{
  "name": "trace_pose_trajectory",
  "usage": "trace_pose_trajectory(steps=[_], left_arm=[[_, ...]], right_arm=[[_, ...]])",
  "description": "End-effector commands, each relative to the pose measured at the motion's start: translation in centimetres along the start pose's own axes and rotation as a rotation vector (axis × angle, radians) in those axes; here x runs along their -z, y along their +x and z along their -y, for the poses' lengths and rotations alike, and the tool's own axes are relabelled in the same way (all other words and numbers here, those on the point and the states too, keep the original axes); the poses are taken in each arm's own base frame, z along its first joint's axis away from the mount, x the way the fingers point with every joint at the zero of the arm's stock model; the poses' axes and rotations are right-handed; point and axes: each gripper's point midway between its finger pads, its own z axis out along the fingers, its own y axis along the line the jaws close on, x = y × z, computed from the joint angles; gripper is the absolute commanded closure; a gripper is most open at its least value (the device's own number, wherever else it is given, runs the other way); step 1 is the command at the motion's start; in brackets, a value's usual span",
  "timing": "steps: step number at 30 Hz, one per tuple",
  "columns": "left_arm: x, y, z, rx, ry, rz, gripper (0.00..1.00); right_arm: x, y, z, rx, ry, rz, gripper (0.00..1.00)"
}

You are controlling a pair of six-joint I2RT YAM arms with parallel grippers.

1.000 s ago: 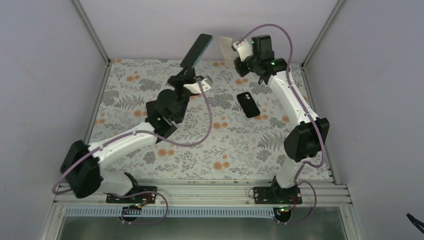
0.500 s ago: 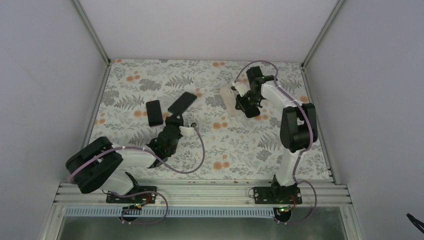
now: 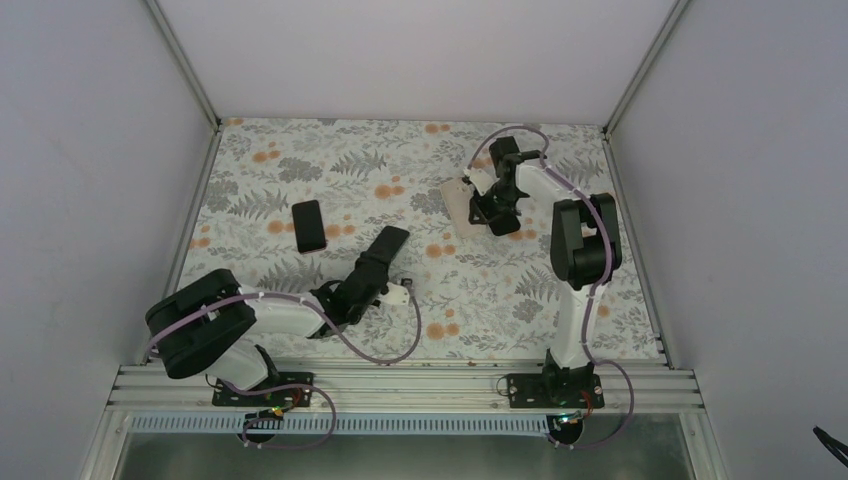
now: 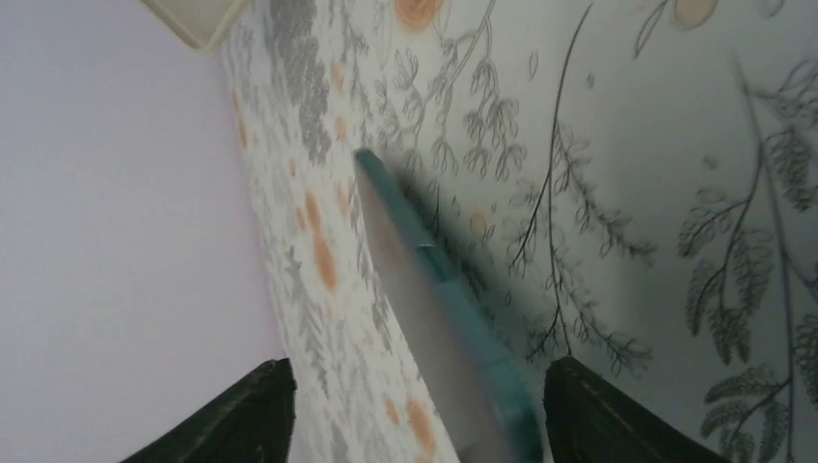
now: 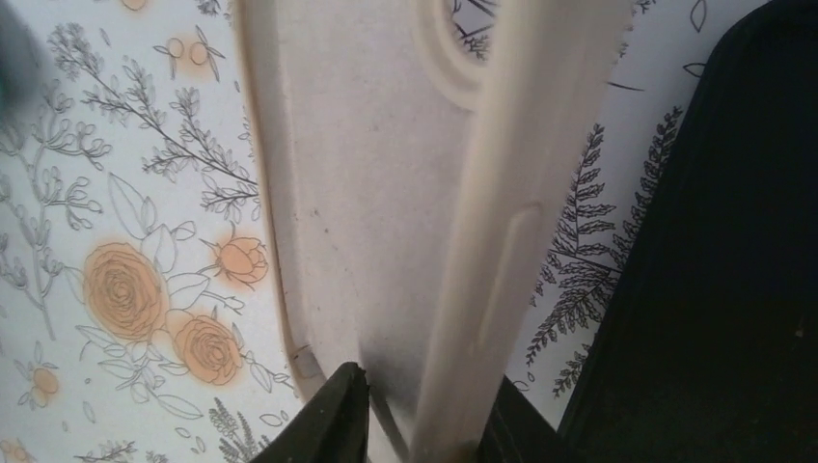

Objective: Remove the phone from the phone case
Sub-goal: Place the phone case at the center of the board, then reset both arms

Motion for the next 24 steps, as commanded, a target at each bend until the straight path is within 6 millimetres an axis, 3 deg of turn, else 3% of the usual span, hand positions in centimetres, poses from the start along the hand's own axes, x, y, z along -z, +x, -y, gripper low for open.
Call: trace_pose_trajectory(steps=[1, 4, 8, 12, 15, 18, 21, 24], left_arm=[[0.8, -1.7, 2.9, 0.036, 0.232, 0.066, 0.23], [1.9, -2.5, 4.9, 0.063, 0.431, 0.076, 0.01], [4.4, -5.3, 4.0, 0.149, 0.644, 0.139, 0.00], [7.2, -8.1, 0.8, 0.252, 0.772, 0.225, 0.00], [9.4, -9.7, -4.6, 0.355, 0.761, 0.326, 0.00], [10.7, -9.0, -11.8, 0.501, 0.676, 0.416, 0.00], [10.5, -4.5, -19.0, 0.681, 0.524, 0.430, 0.00], [9.6, 1.6, -23.4, 0.827, 0.327, 0.363, 0.00]], right_arm=[[-0.9, 0.7, 0.3, 0.000, 0.017, -0.059, 0.65], [-0.3, 1.5, -0.7, 0.045, -0.010, -0.106, 0.38], [0.4, 3.6, -1.7, 0.133, -0.001, -0.201, 0.01], [4.8, 3.3, -3.7, 0.261, -0.013, -0.141, 0.00], [9.7, 2.5, -6.4, 0.376, -0.038, 0.005, 0.00], [15.8, 1.0, -7.8, 0.433, 0.031, 0.233, 0.00], [20.8, 0.3, -8.3, 0.408, 0.125, 0.439, 0.00], [23.4, 0.9, -8.0, 0.345, 0.240, 0.584, 0.00]])
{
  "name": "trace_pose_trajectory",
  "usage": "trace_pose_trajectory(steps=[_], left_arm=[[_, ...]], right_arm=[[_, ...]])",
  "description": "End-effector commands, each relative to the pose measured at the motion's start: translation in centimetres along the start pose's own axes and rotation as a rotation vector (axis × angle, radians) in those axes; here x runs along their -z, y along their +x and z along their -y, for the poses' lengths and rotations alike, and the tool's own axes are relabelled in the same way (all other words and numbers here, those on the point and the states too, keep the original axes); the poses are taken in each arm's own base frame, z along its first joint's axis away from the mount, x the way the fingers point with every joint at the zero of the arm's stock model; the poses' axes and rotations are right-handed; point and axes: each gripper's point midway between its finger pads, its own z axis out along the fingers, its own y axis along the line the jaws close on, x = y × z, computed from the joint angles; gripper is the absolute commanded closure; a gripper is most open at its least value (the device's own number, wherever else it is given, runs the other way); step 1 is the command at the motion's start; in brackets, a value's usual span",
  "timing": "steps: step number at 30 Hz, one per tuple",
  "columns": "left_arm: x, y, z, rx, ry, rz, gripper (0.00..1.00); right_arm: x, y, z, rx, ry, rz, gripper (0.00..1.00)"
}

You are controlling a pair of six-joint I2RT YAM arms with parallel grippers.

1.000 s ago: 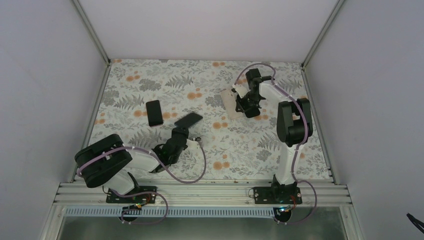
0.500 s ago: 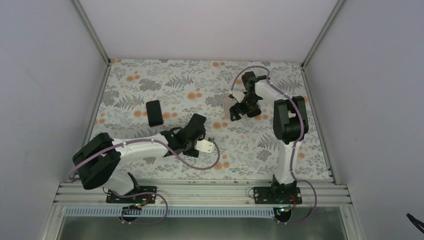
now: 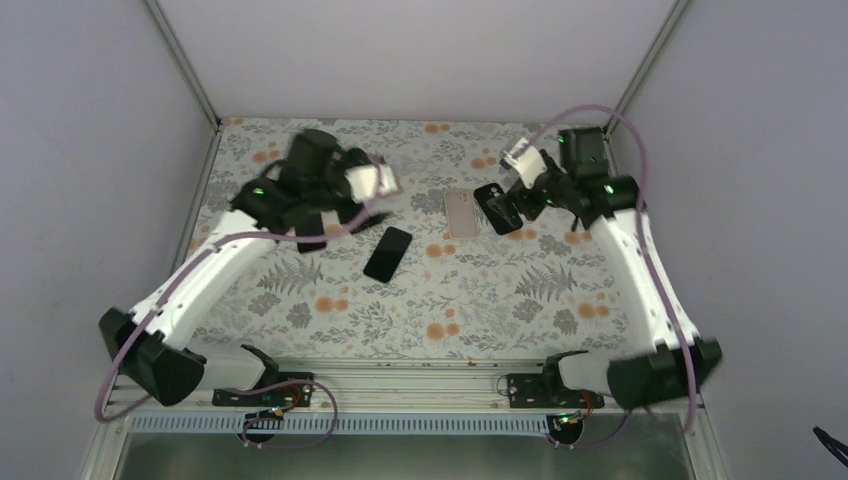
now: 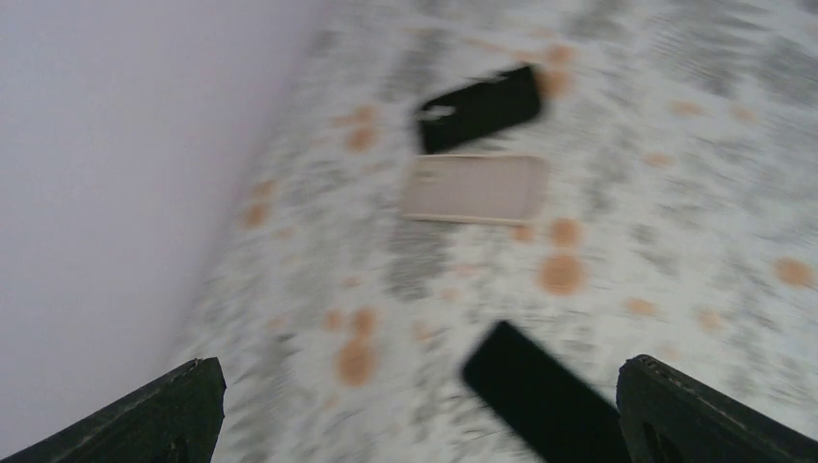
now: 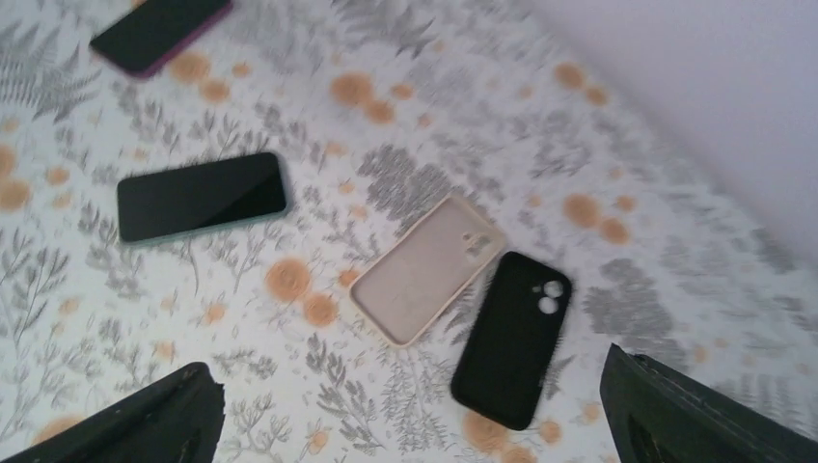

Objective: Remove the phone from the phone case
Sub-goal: Reset both arms

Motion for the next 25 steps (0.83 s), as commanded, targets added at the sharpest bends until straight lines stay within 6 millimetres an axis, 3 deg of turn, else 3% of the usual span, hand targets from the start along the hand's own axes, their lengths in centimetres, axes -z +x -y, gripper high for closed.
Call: trace_pose_trajectory(steps=[1, 3, 6, 9, 11, 13, 17, 23, 25], left_arm=[[5.5, 2.3, -6.8, 0.196, -0.209, 0.063, 0.00], [7.7, 5.7, -10.2, 0.295, -0.355, 0.056, 0.00], [11.4, 11.7, -13.7, 0.448, -0.559, 0.039, 0.00], [14.2, 16.2, -14.3, 0.535, -0.681, 0.026, 0.00], [15.3, 17.8, -14.0, 0.568, -0.727, 0.033, 0.00], [15.0, 19.3, -13.1, 0.613, -0.731, 0.029, 0.00], [13.5, 20.1, -11.4, 0.639, -0.680, 0.038, 0.00], [12.5, 21.0, -10.9, 0.665, -0.648, 0.019, 0.00], [11.9, 21.5, -10.5, 0.671, -0.630, 0.012, 0.00]], right_arm=[[1.8, 0.0, 0.9, -0.080, 0.160, 0.167, 0.00], [2.9, 0.8, 0.6, -0.086, 0.222, 0.236, 0.00], [2.5, 3.2, 1.9, -0.158, 0.347, 0.266, 0.00], [2.5, 4.8, 2.6, -0.188, 0.432, 0.306, 0.00], [2.8, 5.3, 3.1, -0.195, 0.487, 0.337, 0.00], [3.0, 5.9, 3.8, -0.218, 0.539, 0.335, 0.00], [1.9, 7.7, 4.7, -0.263, 0.589, 0.288, 0.00], [-0.6, 9.2, 4.6, -0.267, 0.549, 0.206, 0.00], [0.4, 8.7, 5.4, -0.262, 0.614, 0.223, 0.00]])
